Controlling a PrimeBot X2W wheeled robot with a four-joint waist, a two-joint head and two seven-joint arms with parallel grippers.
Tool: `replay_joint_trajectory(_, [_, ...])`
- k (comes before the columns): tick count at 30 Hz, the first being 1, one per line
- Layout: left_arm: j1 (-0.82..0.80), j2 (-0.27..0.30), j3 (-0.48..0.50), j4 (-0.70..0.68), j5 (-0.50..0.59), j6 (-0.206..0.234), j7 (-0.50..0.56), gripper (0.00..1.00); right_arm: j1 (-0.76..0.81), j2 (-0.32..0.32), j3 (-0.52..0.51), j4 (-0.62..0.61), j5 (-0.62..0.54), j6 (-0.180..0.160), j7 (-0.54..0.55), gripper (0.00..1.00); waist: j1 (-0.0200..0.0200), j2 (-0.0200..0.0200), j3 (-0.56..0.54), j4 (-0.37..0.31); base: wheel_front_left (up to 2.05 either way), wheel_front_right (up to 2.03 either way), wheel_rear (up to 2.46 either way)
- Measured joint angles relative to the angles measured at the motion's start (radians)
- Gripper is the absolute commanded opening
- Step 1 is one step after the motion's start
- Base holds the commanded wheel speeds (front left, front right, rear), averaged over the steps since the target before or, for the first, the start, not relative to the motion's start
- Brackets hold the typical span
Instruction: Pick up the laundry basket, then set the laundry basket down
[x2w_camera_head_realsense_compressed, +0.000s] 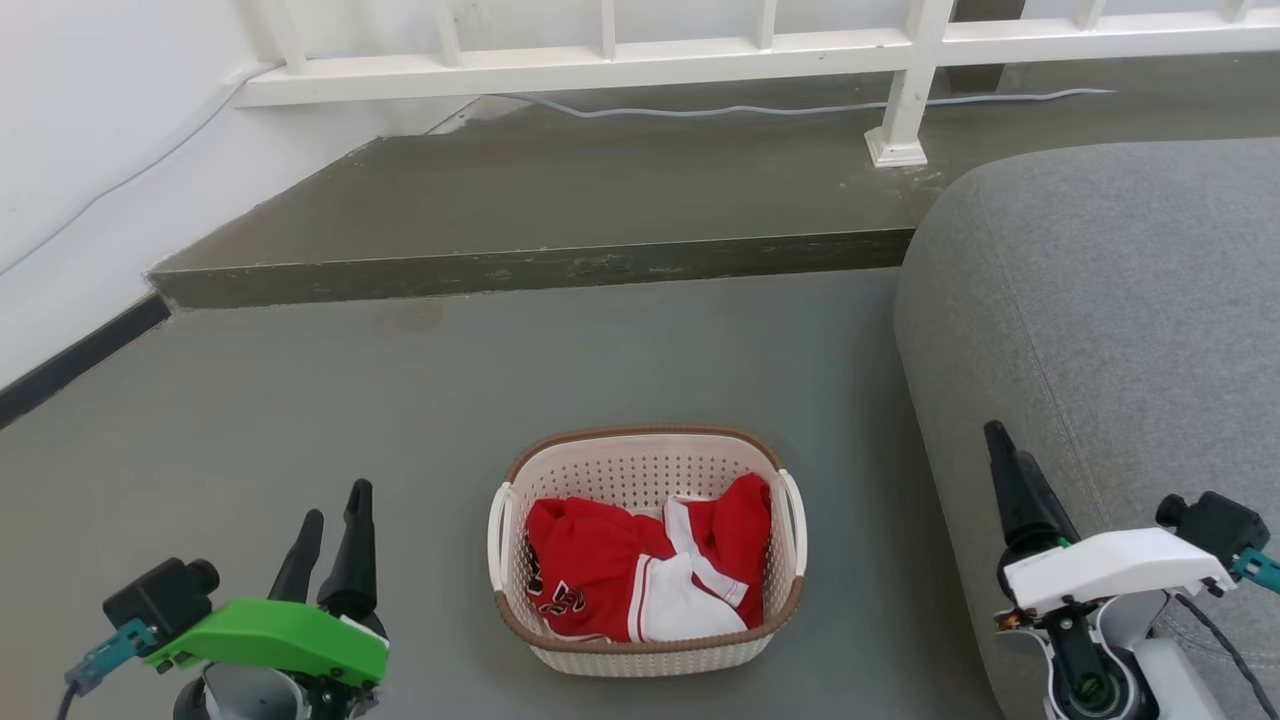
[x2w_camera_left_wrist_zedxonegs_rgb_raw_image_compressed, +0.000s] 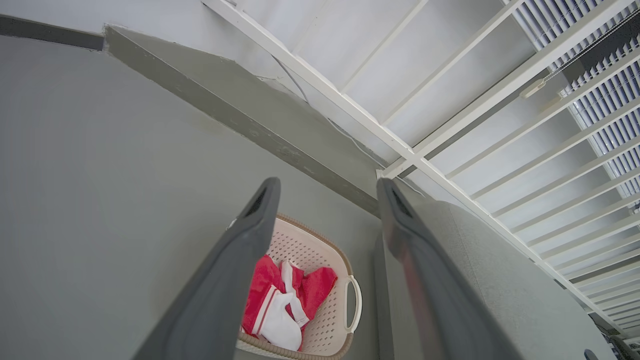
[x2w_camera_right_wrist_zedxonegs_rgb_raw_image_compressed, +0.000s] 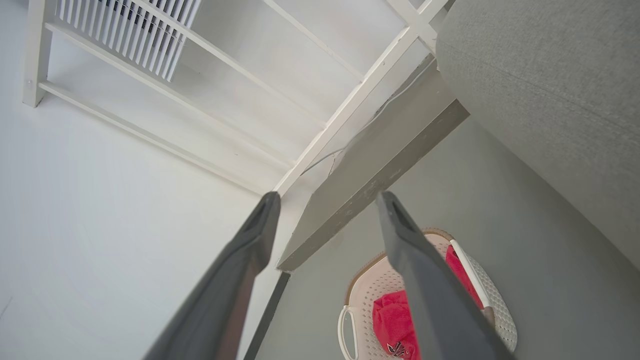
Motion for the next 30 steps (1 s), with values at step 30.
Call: replay_joint_trajectory(30, [0.053, 0.009, -0.050, -0.054, 0.428, 0.079, -0.088, 1.00, 0.041, -0.002, 0.096, -0.053, -0.374, -0.053, -0.084, 1.00, 0.0000, 0.0000, -0.014, 0.001, 0.00, 0.00, 0.00])
